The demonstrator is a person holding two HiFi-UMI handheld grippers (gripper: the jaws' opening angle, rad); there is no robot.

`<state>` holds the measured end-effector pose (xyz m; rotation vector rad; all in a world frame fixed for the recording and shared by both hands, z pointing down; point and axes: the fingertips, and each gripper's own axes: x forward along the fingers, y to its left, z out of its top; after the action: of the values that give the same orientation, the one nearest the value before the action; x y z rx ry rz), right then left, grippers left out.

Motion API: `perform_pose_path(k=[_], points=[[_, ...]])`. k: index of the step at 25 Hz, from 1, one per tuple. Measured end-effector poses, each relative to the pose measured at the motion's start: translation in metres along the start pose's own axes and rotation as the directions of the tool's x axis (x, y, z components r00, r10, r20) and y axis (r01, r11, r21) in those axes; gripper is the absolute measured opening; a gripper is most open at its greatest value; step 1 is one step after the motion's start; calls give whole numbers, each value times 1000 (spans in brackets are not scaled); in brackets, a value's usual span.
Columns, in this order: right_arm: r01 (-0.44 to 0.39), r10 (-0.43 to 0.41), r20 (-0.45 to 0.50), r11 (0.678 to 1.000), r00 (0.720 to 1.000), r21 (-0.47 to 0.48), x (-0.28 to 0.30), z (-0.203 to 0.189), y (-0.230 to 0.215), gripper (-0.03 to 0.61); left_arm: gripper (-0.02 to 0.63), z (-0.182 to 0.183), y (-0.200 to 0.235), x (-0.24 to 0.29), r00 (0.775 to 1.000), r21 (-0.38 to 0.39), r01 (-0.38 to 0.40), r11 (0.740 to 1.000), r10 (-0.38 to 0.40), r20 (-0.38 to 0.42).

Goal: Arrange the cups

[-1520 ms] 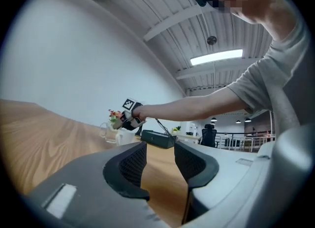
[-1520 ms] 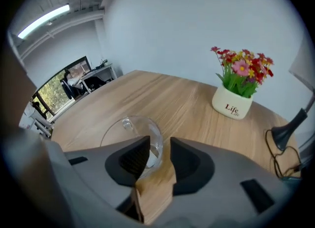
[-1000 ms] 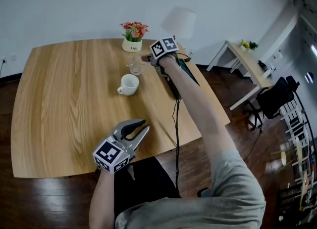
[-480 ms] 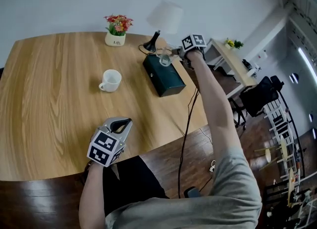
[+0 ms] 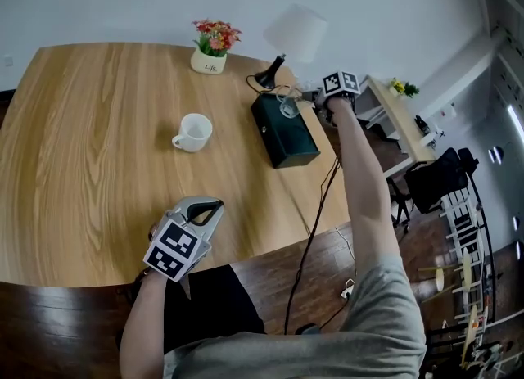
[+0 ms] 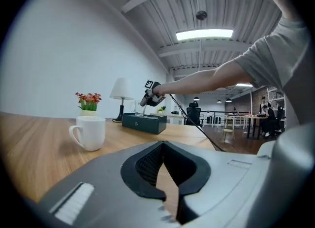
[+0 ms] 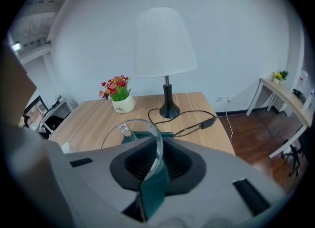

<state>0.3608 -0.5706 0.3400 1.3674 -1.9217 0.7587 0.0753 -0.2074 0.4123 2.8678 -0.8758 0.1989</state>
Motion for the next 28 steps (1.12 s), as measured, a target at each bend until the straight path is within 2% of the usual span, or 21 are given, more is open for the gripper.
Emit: perform_pose_path(k=[2,3,4,11,13,15,16,17,18,19,20,21,22,23,24,25,26,27,28], points=[[-14,15,6,998,1000,-58,1,3,7,45,11,-1,1,0,1000,-1,-5,1000,5,-2],[-16,17,16,996,1000,-85,1,4,11,74,11,-1,2,-1,1000,-2,-6,1000,6,-2],[-11,14,27,994,1000,-104,0,5,12,77,11,-1,2,0,1000,-4,-6,1000,6,-2],[111,-93,128,984,987,-140,-28,22,1,84,11,-1,4,1,1000,-1,-8,1000,8,4],[140,-110,190,978,976,-154,-45,32,2,81,11,-1,3,0,1000,-9,-4,1000,4,-1],[121,-42,312,963,949,-241,-67,51,30,78,11,-3,3,0,1000,-9,-3,1000,3,-8],[104,37,411,944,911,-313,-84,64,56,78,11,-4,4,0,1000,-7,-3,1000,3,-14],[98,138,536,916,833,-389,-111,77,87,78,11,-5,4,0,1000,-6,-3,1000,3,-17],[110,244,662,889,708,-445,-145,88,118,78,11,-5,4,1,1000,-6,-1,1000,1,-17],[121,326,759,876,563,-466,-181,93,145,57,11,-4,4,1,1000,-8,1,1000,-1,-15],[105,372,812,881,449,-462,-206,94,165,35,11,-3,4,1,1000,-12,4,1000,-4,-12],[54,398,825,889,401,-455,-214,90,180,35,11,-2,5,1,1000,-16,6,1000,-6,-10],[-20,420,804,891,421,-454,-204,83,192,37,11,-2,5,1,1000,-18,6,1000,-6,-8],[-95,443,749,883,492,-460,-181,72,204,38,11,-3,6,2,1000,-17,6,1000,-6,-9],[-154,466,660,867,589,-475,-152,57,217,38,11,-3,5,2,1000,-11,5,1000,-6,-12],[-195,486,547,841,682,-504,-122,40,231,38,11,-4,4,3,1000,-3,6,1000,-6,-16],[-228,501,433,809,750,-542,-96,21,245,57,11,-5,3,4,1000,3,6,1000,-6,-19],[-255,512,338,775,790,-578,-76,3,260,84,11,-5,3,4,1000,4,6,1000,-6,-19],[-277,521,270,745,809,-607,-60,-12,274,84,11,-5,3,4,1000,0,7,1000,-7,-17]])
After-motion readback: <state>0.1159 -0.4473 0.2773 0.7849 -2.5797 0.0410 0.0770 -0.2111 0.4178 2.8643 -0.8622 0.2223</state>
